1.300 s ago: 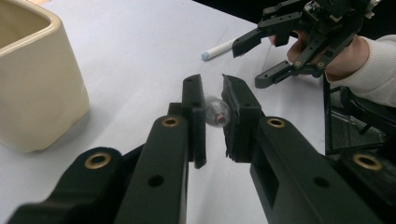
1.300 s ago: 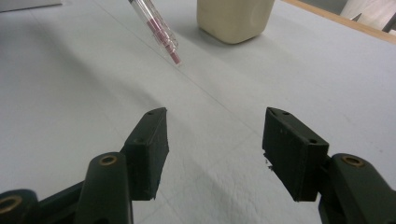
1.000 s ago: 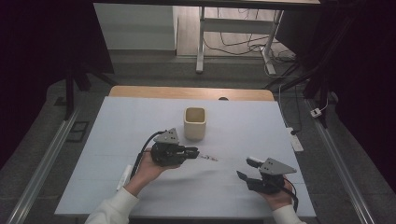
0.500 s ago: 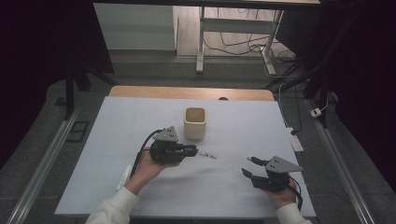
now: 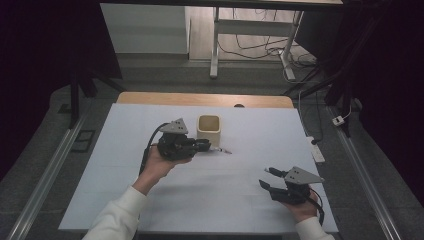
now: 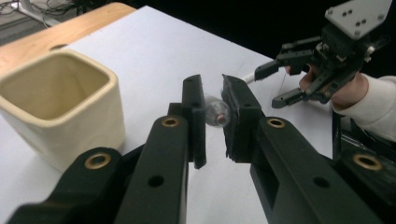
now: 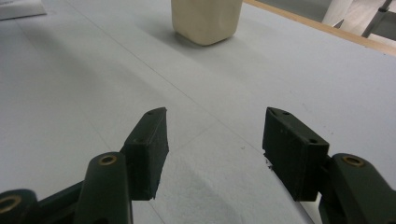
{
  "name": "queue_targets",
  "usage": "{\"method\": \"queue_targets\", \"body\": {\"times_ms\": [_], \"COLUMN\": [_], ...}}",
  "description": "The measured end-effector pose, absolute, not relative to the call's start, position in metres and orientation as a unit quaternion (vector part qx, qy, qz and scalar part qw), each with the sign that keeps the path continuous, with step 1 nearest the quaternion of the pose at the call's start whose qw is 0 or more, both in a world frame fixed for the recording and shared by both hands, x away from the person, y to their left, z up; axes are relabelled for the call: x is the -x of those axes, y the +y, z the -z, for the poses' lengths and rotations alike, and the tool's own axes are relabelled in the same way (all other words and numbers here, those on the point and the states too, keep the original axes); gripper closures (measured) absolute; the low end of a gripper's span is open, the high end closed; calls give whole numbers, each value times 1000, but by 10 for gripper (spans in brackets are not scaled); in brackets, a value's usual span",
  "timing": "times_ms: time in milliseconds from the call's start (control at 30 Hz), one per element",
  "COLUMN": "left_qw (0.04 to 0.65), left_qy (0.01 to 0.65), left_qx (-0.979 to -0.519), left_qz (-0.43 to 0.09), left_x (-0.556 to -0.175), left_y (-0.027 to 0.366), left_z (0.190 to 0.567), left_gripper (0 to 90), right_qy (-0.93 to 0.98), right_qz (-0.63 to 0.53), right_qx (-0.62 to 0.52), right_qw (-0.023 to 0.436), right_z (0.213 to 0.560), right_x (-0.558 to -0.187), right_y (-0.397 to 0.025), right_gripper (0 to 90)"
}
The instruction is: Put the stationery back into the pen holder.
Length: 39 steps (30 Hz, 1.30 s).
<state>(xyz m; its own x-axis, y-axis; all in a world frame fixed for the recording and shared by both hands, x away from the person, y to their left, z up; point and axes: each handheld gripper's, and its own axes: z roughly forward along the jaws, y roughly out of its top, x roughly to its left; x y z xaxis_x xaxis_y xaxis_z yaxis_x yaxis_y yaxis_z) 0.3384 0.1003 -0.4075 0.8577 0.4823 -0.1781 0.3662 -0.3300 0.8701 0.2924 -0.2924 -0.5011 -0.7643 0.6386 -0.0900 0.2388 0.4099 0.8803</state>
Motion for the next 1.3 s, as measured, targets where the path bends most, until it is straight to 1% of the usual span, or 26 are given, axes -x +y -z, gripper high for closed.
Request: {"method": "queue_targets", "body": {"times_ms": [567,867,1033,1300], "left_qw": [507,494,484,449], "left_qy": [288,309,317,327], "left_qx": [-807,-805,-807,-821], "left_qz": [-93,-113,-121,-133], "left_x": [-359,-372,-379,-396], "left_y": [121,132,132,124], "left_z": [373,362,357,355], "left_gripper": [790,790,790,789], "right_qy": [811,813,813,813], "right_qz": [-467,-466,-465,-463], "right_qx": [-279,-278,-279,-280], "right_qw": [215,210,213,213], "right_z": [503,504,505,505], "right_x": [-292,-292,-292,-292], "right_y": [-294,-294,-295,-295], "right_gripper": [393,391,391,390]}}
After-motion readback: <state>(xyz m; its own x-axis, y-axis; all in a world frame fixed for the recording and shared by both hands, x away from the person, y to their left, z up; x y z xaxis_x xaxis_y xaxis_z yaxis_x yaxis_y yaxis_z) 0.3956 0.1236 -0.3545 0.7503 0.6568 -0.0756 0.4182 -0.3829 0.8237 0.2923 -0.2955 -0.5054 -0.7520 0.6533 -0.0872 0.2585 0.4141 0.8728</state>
